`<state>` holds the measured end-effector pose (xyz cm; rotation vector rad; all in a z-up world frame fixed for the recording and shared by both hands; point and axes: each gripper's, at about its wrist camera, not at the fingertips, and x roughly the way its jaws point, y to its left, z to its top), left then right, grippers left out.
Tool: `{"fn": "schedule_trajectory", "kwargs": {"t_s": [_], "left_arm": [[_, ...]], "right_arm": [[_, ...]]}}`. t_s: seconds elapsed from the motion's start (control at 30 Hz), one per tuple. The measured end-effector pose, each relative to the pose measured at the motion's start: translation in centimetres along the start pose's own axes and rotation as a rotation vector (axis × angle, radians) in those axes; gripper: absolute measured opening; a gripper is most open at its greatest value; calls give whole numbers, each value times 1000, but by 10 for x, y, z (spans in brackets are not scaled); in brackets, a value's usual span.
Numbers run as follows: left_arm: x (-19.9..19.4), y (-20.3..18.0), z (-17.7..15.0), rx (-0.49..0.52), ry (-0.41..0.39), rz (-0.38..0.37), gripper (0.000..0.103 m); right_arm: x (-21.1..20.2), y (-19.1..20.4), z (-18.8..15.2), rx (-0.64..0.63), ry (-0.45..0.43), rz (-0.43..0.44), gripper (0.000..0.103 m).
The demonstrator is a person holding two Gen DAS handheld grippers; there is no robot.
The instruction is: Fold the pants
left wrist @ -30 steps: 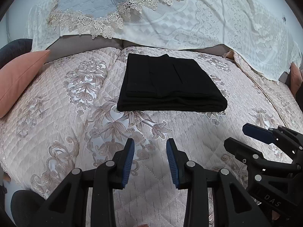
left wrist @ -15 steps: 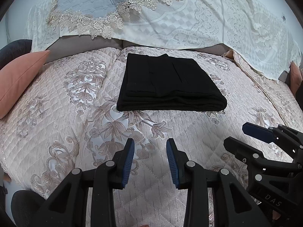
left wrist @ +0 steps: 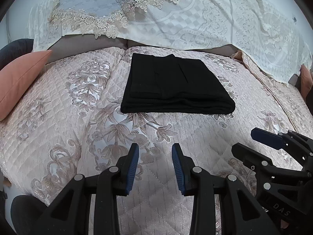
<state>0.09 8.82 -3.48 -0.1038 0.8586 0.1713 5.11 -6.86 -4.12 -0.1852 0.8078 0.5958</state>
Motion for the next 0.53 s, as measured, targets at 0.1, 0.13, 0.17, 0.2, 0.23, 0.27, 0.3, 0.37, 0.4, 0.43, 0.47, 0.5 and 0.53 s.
{"fn": "schedule_trajectory", "kwargs": {"t_s": [0.1, 0.13, 0.17, 0.2, 0.23, 0.27, 0.3, 0.37, 0.4, 0.43, 0.47, 0.5, 0.53], "left_arm": [[1, -2, 0, 12, 2, 4, 37], [1, -3, 0, 17, 2, 7, 37], [1, -4, -1, 22, 1, 9, 37], [0, -5, -1, 24, 0, 9, 37], [0, -6, -1, 26, 0, 9, 37], [0, -7, -1, 28, -1, 12, 37], [0, -7, -1, 28, -2, 16, 37], [0, -7, -1, 26, -6, 22, 37], [-1, -7, -1, 25, -8, 23, 37], [-1, -7, -1, 24, -9, 21, 37], [-2, -6, 0, 24, -9, 18, 37], [-2, -7, 0, 26, -8, 15, 37], [-2, -7, 0, 27, -8, 14, 37]], "right_arm": [[0, 0, 0, 0, 0, -1, 48], [-1, 0, 0, 1, 0, -1, 48], [-1, -1, 0, 1, 0, 1, 48], [-1, -1, 0, 1, 0, 1, 48], [-1, -1, 0, 0, -1, 1, 48], [0, -1, 0, -1, -1, -1, 48], [-1, -1, 0, -1, -1, -1, 48], [-1, -1, 0, 0, -1, 0, 48], [-1, -1, -1, 0, -3, 0, 48], [-1, -1, -1, 1, -3, 0, 48], [-2, -2, -2, 1, -4, 1, 48], [-2, -2, -3, 2, -5, 1, 48], [-3, -3, -4, 2, -5, 2, 48]]}}
